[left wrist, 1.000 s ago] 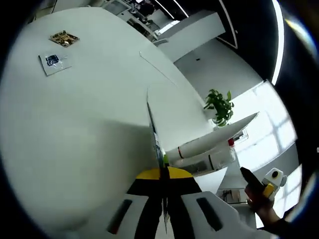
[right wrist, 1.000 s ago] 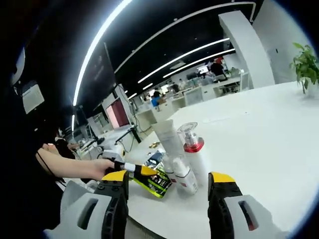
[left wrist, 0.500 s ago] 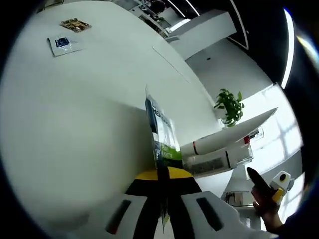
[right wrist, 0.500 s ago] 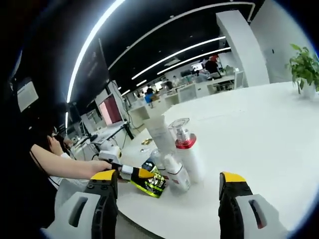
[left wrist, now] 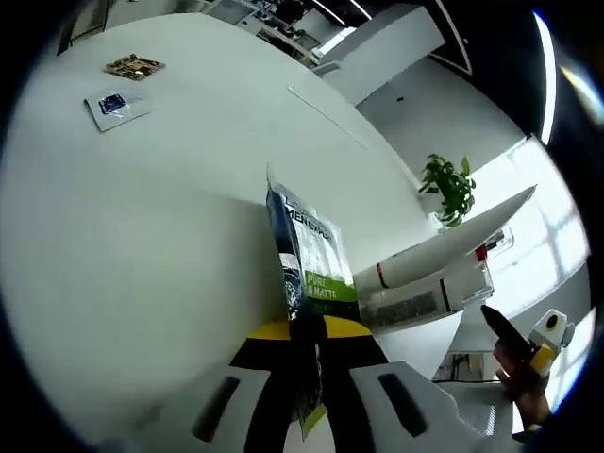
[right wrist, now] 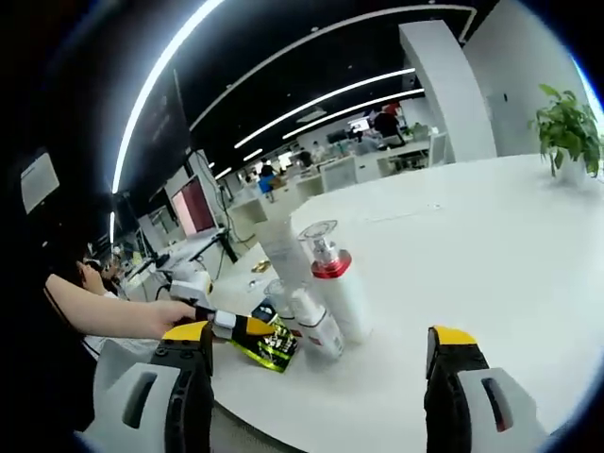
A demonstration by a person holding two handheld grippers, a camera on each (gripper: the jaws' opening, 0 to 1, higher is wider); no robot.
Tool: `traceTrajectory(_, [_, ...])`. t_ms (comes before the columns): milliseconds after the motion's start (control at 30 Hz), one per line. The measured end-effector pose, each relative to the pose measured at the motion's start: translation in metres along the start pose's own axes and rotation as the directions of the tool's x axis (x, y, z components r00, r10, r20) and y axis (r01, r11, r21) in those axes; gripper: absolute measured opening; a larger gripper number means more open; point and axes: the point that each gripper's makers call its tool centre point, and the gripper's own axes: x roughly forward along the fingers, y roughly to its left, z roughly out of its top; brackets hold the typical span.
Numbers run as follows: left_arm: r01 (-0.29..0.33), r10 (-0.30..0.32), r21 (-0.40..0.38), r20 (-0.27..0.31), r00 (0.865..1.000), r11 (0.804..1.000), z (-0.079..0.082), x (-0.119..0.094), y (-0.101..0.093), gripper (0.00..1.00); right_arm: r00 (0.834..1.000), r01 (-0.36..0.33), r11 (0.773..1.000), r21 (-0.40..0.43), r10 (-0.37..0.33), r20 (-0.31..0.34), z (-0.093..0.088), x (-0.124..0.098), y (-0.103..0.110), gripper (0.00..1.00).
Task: Arrange the skincare products in the storage area until every visible bottle or jar stands upright without overlapping.
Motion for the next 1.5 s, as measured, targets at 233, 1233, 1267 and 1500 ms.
traceTrajectory(233, [-0.062, 0.066, 0.137, -0.024, 0.998, 0.989, -0.003, -0.006, -0.001, 0.10, 1.000, -0.009, 1.000, -0.010, 0.009, -0.003, 0.000, 0.001, 0.002, 0.99])
traceTrajectory(1233, [-0.153, 0.268, 0.739, -0.039, 0.963, 0.656, 0.002, 0.000, -0.003, 0.32, 1.000, -0.027, 1.000, 0.000, 0.027, 0.009, 0.002, 0.001, 0.007, 0.99])
traceTrajectory(1267, [-0.160, 0.273, 0.744, -0.032, 0.962, 0.649, 0.003, 0.000, -0.001, 0.32, 1.000, -0.027, 1.000, 0.000, 0.027, 0.008, 0.001, 0.001, 0.007, 0.99])
traceTrajectory(1500, [-0.204, 0.288, 0.696, -0.005, 0.958, 0.689, 0.003, 0.002, -0.002, 0.33, 1.000, -0.023, 1.000, 0.001, 0.023, 0.002, 0.000, 0.002, 0.006, 0.99])
